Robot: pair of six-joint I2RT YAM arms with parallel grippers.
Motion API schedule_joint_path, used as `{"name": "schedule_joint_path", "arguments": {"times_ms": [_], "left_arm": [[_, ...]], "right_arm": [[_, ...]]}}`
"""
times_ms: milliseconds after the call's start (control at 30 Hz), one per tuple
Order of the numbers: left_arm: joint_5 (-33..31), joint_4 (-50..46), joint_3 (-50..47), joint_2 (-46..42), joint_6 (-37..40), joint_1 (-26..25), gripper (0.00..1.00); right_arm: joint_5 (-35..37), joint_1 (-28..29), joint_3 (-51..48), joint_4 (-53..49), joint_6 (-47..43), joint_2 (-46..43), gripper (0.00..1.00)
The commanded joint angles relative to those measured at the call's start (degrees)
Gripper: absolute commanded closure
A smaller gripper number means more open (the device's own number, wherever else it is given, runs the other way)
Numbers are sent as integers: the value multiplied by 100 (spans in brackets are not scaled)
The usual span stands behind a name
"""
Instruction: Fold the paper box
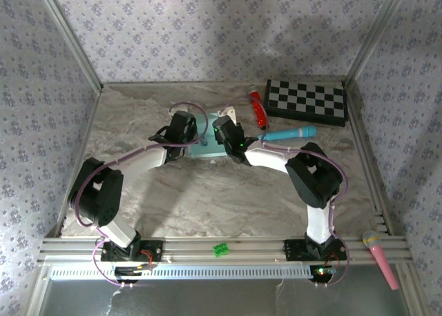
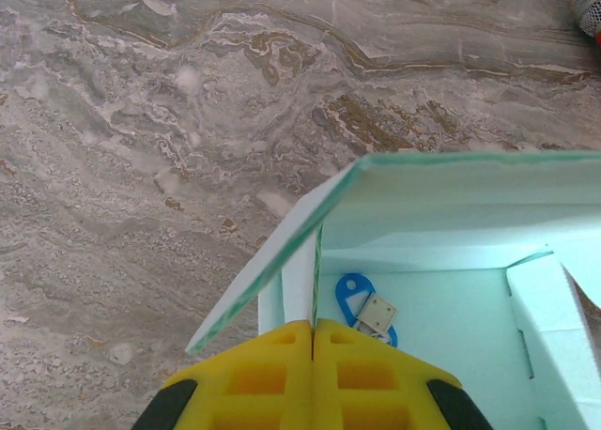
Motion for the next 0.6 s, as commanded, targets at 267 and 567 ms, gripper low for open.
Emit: {"name": "schedule_joint_path", "arguments": {"times_ms": [267,567], "left_arm": [[40,220,-270,-257,-221,-109,100],[13,275,-469,-326,-291,-117,100]], "right_arm": [[17,143,109,-76,617,206,88],[-1,178,21,0,879,202,89]]}}
